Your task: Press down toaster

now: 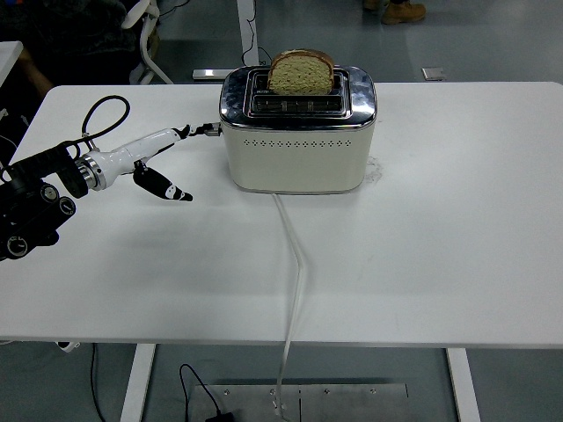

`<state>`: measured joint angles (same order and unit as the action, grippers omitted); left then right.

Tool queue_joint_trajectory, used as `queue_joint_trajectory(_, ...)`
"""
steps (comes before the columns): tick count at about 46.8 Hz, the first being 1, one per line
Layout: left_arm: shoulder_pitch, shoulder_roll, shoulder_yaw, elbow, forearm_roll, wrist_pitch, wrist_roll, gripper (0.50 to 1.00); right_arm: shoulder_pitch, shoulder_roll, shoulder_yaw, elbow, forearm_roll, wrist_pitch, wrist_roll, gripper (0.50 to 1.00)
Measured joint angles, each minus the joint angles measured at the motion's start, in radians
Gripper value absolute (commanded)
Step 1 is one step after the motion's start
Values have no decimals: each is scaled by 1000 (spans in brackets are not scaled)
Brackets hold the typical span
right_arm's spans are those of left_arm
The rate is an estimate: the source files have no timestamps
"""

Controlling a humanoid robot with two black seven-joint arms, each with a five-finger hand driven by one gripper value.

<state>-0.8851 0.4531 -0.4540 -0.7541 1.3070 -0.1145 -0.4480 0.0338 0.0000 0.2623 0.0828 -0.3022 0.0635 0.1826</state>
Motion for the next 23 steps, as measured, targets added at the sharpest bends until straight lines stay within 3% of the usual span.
queue_joint_trajectory(23,0,-22,29,31,-2,1,0,1000,0,0,0,0,0,0,0,998)
